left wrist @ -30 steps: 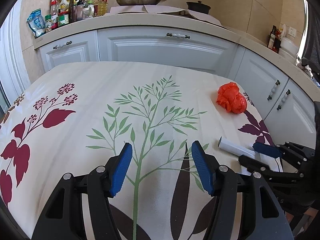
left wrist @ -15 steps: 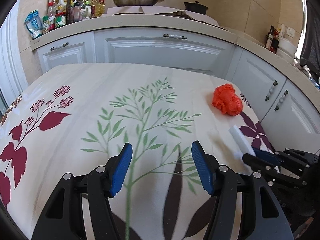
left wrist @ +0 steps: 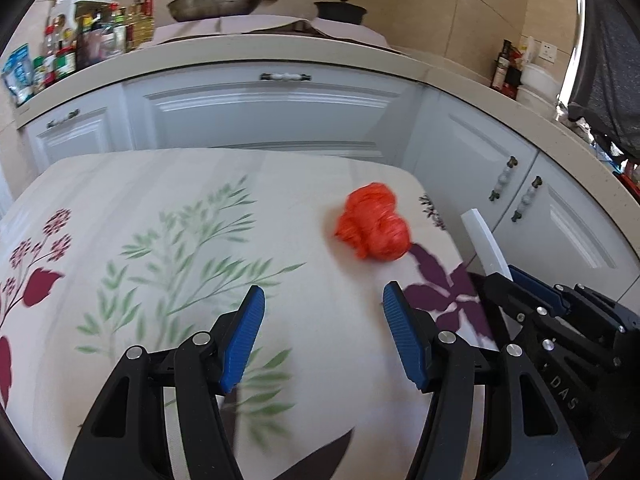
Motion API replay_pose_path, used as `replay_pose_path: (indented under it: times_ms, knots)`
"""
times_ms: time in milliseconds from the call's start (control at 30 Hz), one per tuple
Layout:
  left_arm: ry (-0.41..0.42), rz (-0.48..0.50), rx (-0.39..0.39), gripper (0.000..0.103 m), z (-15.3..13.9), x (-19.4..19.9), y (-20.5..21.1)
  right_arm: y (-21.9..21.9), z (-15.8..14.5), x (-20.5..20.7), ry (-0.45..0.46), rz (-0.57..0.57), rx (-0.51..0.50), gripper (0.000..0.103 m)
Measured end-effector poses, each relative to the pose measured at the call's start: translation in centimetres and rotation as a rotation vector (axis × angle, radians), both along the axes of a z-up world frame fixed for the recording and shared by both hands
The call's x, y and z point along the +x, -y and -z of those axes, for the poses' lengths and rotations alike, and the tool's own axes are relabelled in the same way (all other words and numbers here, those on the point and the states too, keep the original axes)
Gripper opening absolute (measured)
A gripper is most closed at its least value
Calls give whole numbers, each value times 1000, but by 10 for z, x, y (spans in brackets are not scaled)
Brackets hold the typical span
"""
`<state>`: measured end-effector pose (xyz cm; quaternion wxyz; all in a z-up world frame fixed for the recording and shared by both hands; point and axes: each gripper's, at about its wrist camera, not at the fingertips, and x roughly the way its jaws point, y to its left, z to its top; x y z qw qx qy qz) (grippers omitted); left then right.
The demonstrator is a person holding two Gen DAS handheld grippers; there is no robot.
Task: Collect trash
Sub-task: 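Close the left tool on the orange plastic bag while the right tool holds the white strip, then carry the orange bag and white strip over the black bin with both tools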
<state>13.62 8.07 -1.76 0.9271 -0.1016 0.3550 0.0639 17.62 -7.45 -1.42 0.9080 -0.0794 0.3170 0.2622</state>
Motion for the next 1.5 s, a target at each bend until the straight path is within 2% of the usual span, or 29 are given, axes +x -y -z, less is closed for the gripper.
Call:
replay_pose_path:
  times_ms: [167, 267, 467, 500, 567, 667, 767, 933, 1100, 1267, 1500]
  knots:
    - [-14, 20, -15, 66, 1, 31, 10, 7, 0, 19, 5, 33, 18, 16]
    - [-13, 13, 6, 73, 3, 50, 16, 12, 0, 27, 5, 45, 27, 16]
    - [-43, 18, 19, 73, 15, 84, 22, 16, 6, 37, -9, 60, 36, 16]
    - [-47, 22, 22, 71, 18, 88, 22, 17, 8, 38, -12, 61, 36, 16]
    - [-57, 38, 39, 55, 21, 92, 24, 16, 10, 39, -18, 61, 38, 16]
    - [-50, 65, 50, 42, 23, 92, 25, 18, 13, 39, -25, 65, 42, 16]
    - [-40, 77, 83, 37, 22, 89, 29, 22, 14, 37, -24, 74, 48, 16]
    - [-21, 83, 58, 34, 15, 77, 32, 38, 10, 30, -7, 109, 59, 16]
    - [21, 134, 35, 34, -3, 61, 55, 71, 8, 24, 11, 188, 58, 16]
    - [44, 221, 45, 34, -13, 53, 95, 110, 15, 23, 3, 278, 64, 16]
    - [20, 314, 65, 34, 1, 66, 155, 159, 23, 27, 7, 381, 55, 17]
